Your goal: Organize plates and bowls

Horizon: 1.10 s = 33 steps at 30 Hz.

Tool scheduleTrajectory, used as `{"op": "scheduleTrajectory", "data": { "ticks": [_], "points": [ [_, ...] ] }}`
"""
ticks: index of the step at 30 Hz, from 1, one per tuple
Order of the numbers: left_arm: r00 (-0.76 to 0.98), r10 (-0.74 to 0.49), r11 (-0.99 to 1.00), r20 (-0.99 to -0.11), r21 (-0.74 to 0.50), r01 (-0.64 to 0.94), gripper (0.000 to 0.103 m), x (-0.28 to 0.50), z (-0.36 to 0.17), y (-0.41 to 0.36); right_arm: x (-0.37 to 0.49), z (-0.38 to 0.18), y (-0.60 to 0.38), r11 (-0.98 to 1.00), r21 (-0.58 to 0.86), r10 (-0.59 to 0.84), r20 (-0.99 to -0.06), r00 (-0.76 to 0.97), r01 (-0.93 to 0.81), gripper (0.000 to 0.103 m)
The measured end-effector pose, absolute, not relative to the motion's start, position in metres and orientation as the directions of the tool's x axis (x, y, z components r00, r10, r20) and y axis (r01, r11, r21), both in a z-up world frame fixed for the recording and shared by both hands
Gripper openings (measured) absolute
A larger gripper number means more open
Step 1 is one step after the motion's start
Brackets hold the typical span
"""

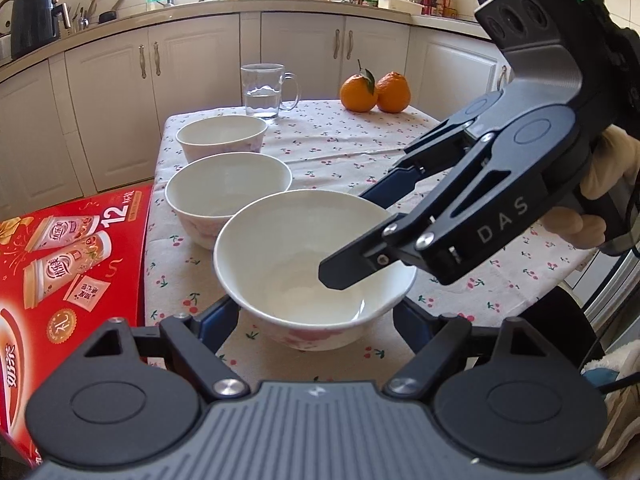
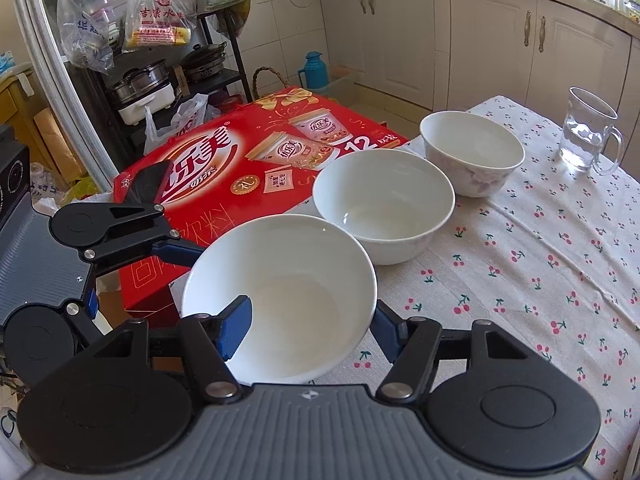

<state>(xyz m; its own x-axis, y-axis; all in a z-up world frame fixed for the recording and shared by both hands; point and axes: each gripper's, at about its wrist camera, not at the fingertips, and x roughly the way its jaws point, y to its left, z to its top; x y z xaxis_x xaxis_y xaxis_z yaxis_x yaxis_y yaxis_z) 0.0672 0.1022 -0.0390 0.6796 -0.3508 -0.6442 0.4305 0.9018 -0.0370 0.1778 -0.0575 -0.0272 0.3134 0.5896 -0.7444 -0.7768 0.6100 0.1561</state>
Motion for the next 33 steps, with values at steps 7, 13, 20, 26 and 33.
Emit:
{"op": "scheduleTrajectory", "data": {
  "ticks": [7,13,20,26,33],
  "points": [
    [0.656,-0.401,0.87,-0.639,-0.043,0.491,0.084,0.075,-0.037,0.082,0.175,-0.026,-0.085,0.658,0.157,0.572,-0.741,0.352,-0.737,0.07],
    [0.643,-0.437,0.844,-0.629,-0.039,0.535,0.084,0.082,-0.037,0.065,0.175,-0.026,-0.108,0.699,0.15,0.552,-0.735,0.394,-0.7,0.07],
    [0.619,-0.477,0.81,-0.624,-0.038,0.585,0.084,0.093,-0.04,0.043,0.175,-0.026,-0.134,0.744,0.135,0.521,-0.73,0.442,-0.654,0.07],
    [0.597,-0.508,0.777,-0.621,-0.031,0.629,0.084,0.104,-0.042,0.023,0.178,-0.027,-0.156,0.783,0.137,0.496,-0.726,0.476,-0.607,0.07],
    [0.571,-0.533,0.751,-0.624,-0.038,0.659,0.084,0.117,-0.048,0.007,0.182,-0.03,-0.176,0.816,0.131,0.464,-0.729,0.503,-0.563,0.07]
  ]
}}
